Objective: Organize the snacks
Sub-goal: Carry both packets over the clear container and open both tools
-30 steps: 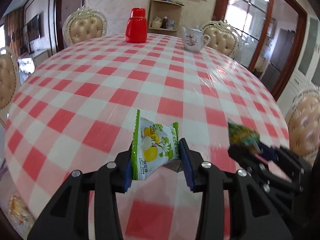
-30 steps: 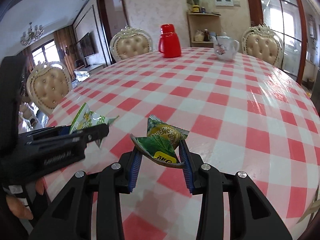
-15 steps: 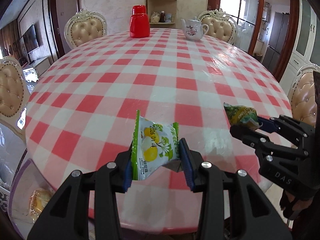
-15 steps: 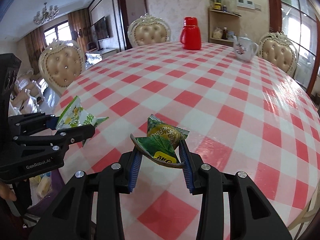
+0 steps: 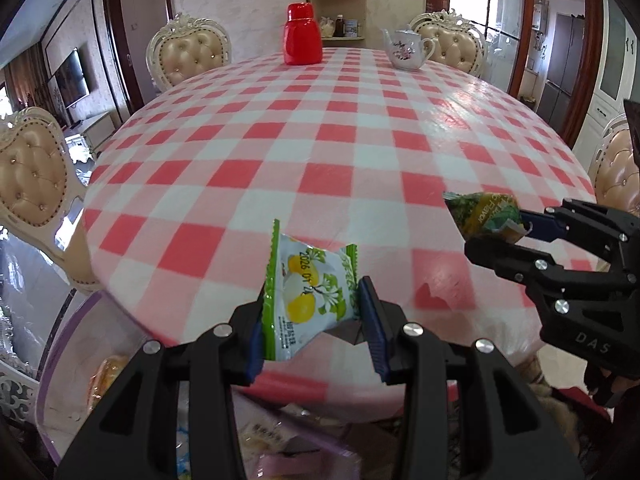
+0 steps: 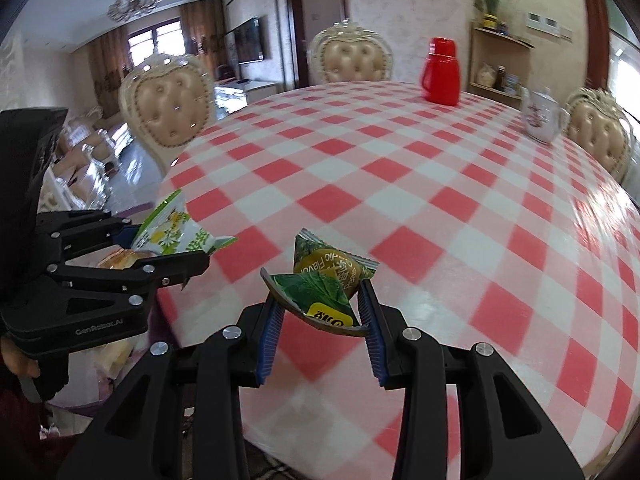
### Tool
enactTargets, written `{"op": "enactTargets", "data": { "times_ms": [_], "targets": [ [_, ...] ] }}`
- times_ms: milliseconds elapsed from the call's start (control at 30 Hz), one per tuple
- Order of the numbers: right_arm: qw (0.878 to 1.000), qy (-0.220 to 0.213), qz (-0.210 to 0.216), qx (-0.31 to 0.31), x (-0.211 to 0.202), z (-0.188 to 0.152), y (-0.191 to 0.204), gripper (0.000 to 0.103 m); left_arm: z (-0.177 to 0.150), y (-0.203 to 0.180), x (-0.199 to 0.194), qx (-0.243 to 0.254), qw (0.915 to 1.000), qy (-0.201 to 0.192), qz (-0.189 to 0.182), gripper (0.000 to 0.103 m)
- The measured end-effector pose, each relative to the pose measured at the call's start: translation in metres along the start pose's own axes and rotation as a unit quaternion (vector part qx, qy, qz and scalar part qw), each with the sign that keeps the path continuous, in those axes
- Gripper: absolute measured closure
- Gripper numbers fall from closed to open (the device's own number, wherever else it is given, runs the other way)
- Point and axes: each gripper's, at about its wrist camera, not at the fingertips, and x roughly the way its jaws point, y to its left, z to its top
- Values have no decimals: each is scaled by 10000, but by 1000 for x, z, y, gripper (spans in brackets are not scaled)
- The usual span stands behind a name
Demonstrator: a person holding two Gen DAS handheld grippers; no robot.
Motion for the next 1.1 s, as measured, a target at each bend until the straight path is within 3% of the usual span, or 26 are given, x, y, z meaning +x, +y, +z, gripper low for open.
{"op": "enactTargets", "data": {
  "times_ms": [200, 533, 933, 1100],
  "targets": [
    [9991, 99, 283, -310, 6, 3, 34, 65, -21, 30, -4, 1, 9997, 232, 79, 61],
    [9916, 391, 879, -867, 25, 4, 95, 65, -65, 85, -20, -43, 9966, 589, 579, 61],
    [9726, 692, 1333, -1773, 41, 1, 175, 65, -95, 144, -29, -724, 9924, 610, 782, 61],
    [9613, 794, 1481, -2184, 48, -2, 207, 65, -95, 157, -32, -765, 9907, 635, 927, 60]
  ]
}}
